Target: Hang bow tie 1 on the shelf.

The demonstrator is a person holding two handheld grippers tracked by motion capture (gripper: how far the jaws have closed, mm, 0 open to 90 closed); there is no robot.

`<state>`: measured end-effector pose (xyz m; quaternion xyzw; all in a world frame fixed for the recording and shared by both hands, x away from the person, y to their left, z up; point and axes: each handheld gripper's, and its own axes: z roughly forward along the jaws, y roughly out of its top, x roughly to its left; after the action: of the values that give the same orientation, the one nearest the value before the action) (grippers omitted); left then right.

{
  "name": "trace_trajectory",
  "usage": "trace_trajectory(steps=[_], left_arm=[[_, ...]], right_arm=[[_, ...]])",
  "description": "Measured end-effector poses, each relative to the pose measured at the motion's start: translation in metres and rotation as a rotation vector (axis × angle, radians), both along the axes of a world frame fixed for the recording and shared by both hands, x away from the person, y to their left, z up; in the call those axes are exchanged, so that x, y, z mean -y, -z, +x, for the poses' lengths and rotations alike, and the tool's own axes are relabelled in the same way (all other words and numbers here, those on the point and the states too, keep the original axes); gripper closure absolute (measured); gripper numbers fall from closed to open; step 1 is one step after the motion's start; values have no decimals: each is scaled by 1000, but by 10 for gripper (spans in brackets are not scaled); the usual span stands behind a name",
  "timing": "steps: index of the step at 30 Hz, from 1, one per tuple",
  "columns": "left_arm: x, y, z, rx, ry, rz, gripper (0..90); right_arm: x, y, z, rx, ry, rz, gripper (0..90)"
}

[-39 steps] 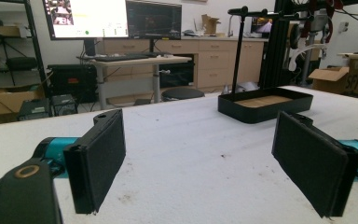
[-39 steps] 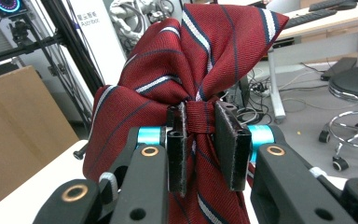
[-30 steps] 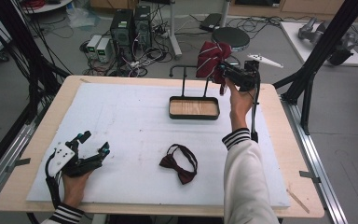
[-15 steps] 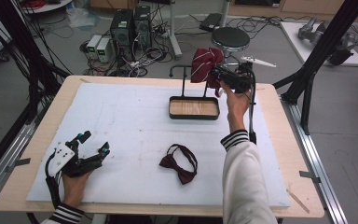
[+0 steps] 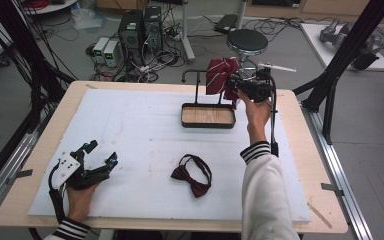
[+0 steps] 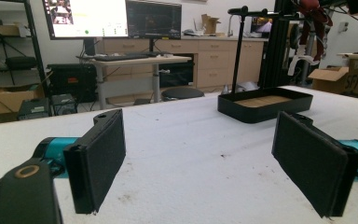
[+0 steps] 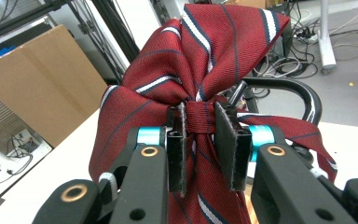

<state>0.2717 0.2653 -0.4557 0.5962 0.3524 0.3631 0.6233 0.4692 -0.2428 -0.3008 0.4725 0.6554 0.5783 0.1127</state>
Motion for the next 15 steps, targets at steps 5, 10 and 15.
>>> trace_trajectory(steps=[5, 10, 15], left_arm=[[0, 0, 0, 0, 0, -1, 177], [0, 0, 0, -2, -1, 0, 176], [0, 0, 0, -1, 0, 0, 177]], right_arm=[[0, 0, 1, -5, 0, 5, 749], [1, 2, 1, -15, 3, -6, 748], [1, 1, 1, -12, 7, -22, 739]])
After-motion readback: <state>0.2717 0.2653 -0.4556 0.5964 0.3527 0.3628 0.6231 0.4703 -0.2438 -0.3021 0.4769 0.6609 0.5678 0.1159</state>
